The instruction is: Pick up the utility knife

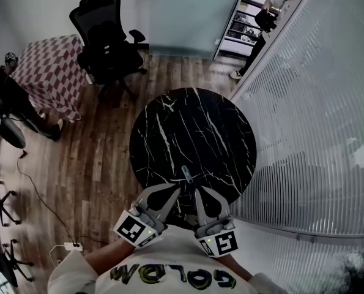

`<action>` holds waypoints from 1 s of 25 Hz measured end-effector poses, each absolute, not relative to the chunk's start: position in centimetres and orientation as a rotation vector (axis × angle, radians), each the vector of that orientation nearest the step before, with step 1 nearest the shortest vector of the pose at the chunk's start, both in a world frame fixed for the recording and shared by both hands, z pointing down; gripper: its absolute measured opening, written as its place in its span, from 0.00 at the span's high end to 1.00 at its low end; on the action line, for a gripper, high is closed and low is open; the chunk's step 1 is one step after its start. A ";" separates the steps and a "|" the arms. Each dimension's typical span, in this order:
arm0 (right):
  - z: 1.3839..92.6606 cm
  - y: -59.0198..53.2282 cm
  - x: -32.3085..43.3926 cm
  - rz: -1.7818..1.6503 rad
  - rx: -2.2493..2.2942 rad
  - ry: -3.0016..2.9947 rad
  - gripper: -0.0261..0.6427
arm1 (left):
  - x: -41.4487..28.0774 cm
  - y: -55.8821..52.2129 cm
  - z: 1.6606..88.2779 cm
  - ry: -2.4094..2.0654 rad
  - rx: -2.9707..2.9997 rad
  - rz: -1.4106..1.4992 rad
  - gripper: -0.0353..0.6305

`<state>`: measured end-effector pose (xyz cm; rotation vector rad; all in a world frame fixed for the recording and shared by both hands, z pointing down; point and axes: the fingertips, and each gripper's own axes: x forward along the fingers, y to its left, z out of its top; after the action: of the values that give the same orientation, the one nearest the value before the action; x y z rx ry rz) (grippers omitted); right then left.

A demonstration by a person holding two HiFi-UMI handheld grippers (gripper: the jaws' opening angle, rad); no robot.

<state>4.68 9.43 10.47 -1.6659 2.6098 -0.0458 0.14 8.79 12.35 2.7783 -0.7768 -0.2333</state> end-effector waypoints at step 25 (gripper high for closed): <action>19.4 4.9 7.3 -0.274 -1.657 2.862 0.96 | 1.7 4.9 20.5 -0.758 2.665 -0.072 0.94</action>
<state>7.26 4.94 19.41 -1.6573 2.8622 -0.2736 1.67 4.91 20.49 2.6648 -0.7576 -0.0718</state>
